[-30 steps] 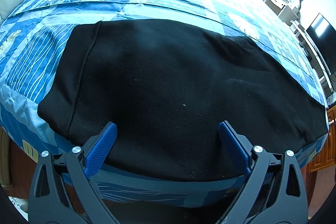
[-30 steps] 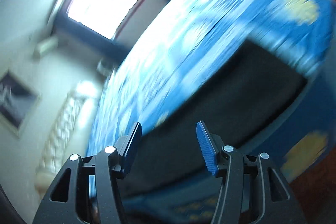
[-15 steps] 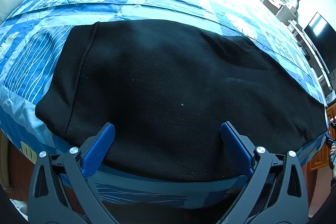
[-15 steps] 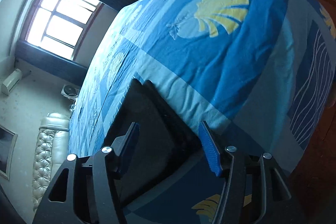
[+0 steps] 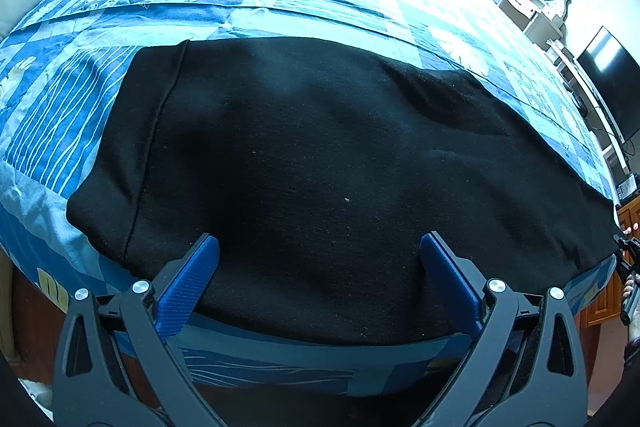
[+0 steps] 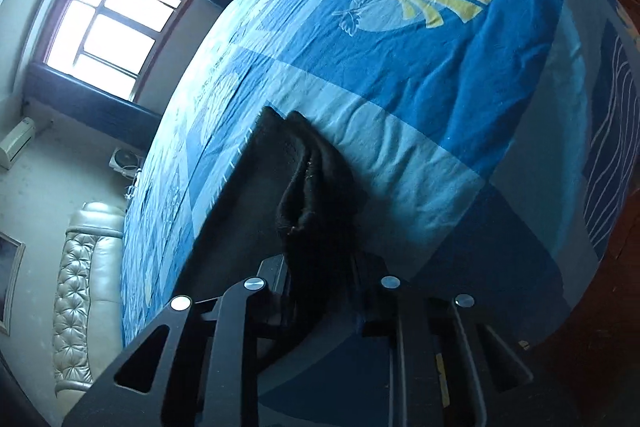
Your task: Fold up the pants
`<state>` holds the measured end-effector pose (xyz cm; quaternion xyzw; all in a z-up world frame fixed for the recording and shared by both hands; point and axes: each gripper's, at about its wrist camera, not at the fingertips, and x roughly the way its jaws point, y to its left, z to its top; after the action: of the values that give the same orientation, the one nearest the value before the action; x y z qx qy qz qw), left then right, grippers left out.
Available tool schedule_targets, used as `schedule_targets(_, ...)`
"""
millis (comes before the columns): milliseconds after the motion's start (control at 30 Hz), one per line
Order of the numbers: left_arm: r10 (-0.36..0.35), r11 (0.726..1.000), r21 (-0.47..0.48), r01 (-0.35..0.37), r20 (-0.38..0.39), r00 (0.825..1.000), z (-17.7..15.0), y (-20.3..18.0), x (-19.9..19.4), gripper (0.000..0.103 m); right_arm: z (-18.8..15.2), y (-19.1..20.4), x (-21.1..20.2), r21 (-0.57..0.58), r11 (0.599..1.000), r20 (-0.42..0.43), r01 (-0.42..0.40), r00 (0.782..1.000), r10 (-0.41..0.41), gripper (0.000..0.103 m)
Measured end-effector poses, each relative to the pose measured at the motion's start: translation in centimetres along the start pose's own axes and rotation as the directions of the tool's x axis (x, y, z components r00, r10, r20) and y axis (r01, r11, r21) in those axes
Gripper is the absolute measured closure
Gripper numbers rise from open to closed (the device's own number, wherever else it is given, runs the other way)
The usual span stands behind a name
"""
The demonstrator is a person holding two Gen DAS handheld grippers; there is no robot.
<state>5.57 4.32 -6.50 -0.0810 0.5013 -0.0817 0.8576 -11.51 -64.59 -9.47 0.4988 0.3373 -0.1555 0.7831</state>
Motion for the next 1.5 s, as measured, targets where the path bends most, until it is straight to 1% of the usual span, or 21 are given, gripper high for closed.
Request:
schedule_targets(67, -0.011, 1.0, -0.011, 0.011, -0.004, 1.0, 0.1, 0.2, -0.3, 0.003, 0.0, 0.7, -1.1, 0.023, 0.999, 0.027, -0.047, 0.999, 0.047, 0.083)
schedule_targets(133, -0.026, 0.999, -0.029, 0.026, -0.008, 1.0, 0.3, 0.6, -0.6, 0.003, 0.3, 2.4, -1.8, 0.015, 0.996, 0.041, -0.088, 0.995, 0.087, 0.084)
schedule_targets(267, -0.021, 0.998, -0.06, 0.021, -0.004, 1.0, 0.4, 1.4, -1.4, 0.003, 0.3, 6.9, -3.8, -0.065, 0.984, 0.051, -0.167, 0.984, 0.171, 0.084)
schedule_targets(367, -0.014, 0.997, -0.078, 0.013, -0.003, 1.0, 0.5, 2.0, -2.0, 0.003, -0.2, 10.9, -4.9, -0.134, 0.964, 0.042, -0.228, 0.971, 0.236, 0.084)
schedule_targets(433, 0.0, 0.997, -0.082, -0.001, -0.007, 1.0, 0.5, 2.2, -2.5, 0.003, -0.9, 14.4, -5.2, -0.187, 0.945, 0.027, -0.27, 0.96, 0.279, 0.084)
schedule_targets(567, 0.01, 0.998, -0.066, -0.01, 0.004, 1.0, 0.3, 2.4, -3.9, 0.003, -3.1, 19.6, -5.6, -0.277, 0.904, -0.013, -0.325, 0.942, 0.335, 0.084)
schedule_targets(633, 0.009, 0.998, -0.06, -0.008, 0.018, 1.0, 0.2, 2.4, -4.6, 0.003, -4.7, 22.2, -5.5, -0.328, 0.881, -0.04, -0.341, 0.937, 0.348, 0.084)
schedule_targets(733, -0.006, 0.998, -0.059, 0.008, 0.035, 0.999, 0.1, 2.5, -5.5, 0.003, -7.0, 25.5, -4.5, -0.394, 0.85, -0.081, -0.349, 0.935, 0.346, 0.084)
schedule_targets(800, -0.013, 0.998, -0.066, 0.016, 0.044, 0.999, 0.1, 2.7, -5.8, 0.003, -8.8, 27.0, -3.5, -0.44, 0.834, -0.099, -0.332, 0.941, 0.322, 0.084)
schedule_targets(933, -0.03, 0.994, -0.1, 0.036, 0.062, 0.998, 0.2, 3.0, -6.3, 0.003, -12.7, 29.0, -0.9, -0.501, 0.804, -0.151, -0.321, 0.947, 0.284, 0.084)
schedule_targets(1067, -0.023, 0.994, -0.107, 0.032, 0.079, 0.997, 0.1, 2.9, -6.5, 0.003, -16.0, 29.5, 2.4, -0.544, 0.788, -0.184, -0.289, 0.957, 0.224, 0.084)
schedule_targets(1200, -0.009, 0.997, -0.074, 0.016, 0.093, 0.996, -0.2, 2.0, -6.6, 0.003, -19.7, 30.0, 5.3, -0.596, 0.761, -0.225, -0.256, 0.963, 0.148, 0.084)
schedule_targets(1333, -0.018, 0.999, -0.033, 0.021, 0.09, 0.996, -0.5, 0.8, -6.5, 0.003, -22.9, 30.2, 7.7, -0.644, 0.727, -0.261, -0.236, 0.962, 0.081, 0.084)
schedule_targets(1433, -0.022, 1.0, -0.005, 0.023, 0.084, 0.996, -0.7, 0.0, -6.4, 0.003, -24.8, 30.6, 8.3, -0.671, 0.703, -0.278, -0.234, 0.959, 0.054, 0.084)
schedule_targets(1500, -0.021, 1.0, 0.014, 0.02, 0.084, 0.996, -0.9, -0.5, -6.3, 0.003, -26.1, 30.9, 8.7, -0.698, 0.678, -0.284, -0.23, 0.958, 0.032, 0.084)
